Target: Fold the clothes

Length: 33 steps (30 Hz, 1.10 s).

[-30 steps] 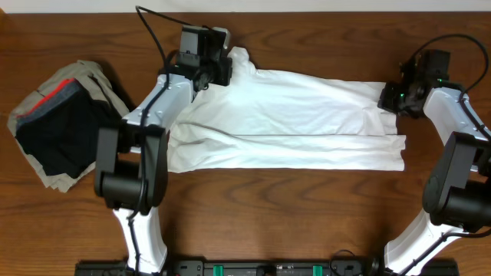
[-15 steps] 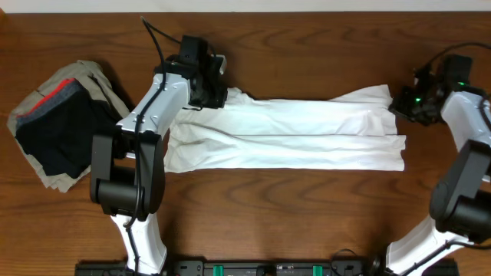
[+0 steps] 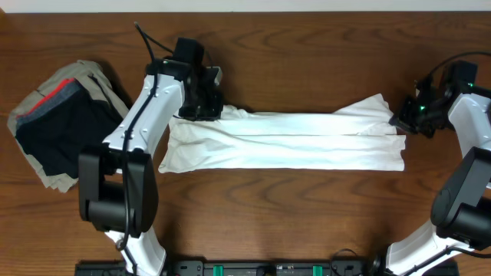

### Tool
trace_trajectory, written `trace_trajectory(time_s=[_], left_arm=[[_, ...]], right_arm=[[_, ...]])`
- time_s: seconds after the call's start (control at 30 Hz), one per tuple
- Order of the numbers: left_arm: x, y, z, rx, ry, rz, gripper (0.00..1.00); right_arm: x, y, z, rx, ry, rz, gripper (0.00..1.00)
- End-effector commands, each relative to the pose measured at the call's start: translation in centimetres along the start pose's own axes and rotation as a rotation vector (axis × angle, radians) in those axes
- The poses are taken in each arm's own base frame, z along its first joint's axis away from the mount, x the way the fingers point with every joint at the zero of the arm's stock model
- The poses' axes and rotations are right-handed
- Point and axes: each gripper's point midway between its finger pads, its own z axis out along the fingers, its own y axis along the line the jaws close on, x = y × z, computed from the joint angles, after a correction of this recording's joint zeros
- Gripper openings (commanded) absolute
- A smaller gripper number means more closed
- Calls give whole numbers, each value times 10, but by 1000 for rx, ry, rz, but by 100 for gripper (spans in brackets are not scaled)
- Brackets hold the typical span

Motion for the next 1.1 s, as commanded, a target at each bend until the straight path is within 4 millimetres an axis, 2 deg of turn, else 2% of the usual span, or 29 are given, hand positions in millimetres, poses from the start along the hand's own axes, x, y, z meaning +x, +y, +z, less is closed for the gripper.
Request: trace_trajectory(time_s=[0.0,0.17,0.37,0.5,0.63,0.73,0.8,0.87,0.97,1.07], left_arm=[[8,-17,-6,54,28,-6,7],[22,-25,-3,51,81,2,8],[36,-24,-4,41,136,-14,9],[40,-10,-4,-42,148,-15,10],[44,0,-5,-99,164,-18,11],[47,0,-6,-101,178,-21,15],[50,1,-7,-102,186,-24,16],[51,1,-7,-102,193,-26,16],[52,1,-7,-103,195,-26,16],[48,0,-8,-101,181,-13,16]], right_arm=[[-3,-18,-10,107,-23,-7,1],[3,-29,-11,174,-2,-1,1],[6,-31,-11,180,10,-6,1],[8,-34,-12,200,20,-7,2],[11,-49,-16,290,30,-5,6],[12,-61,-19,360,27,1,15],[10,-68,-22,404,15,33,18],[9,-72,-24,432,3,53,26],[5,-69,-23,413,-11,53,27],[4,-60,-19,357,-7,28,23]])
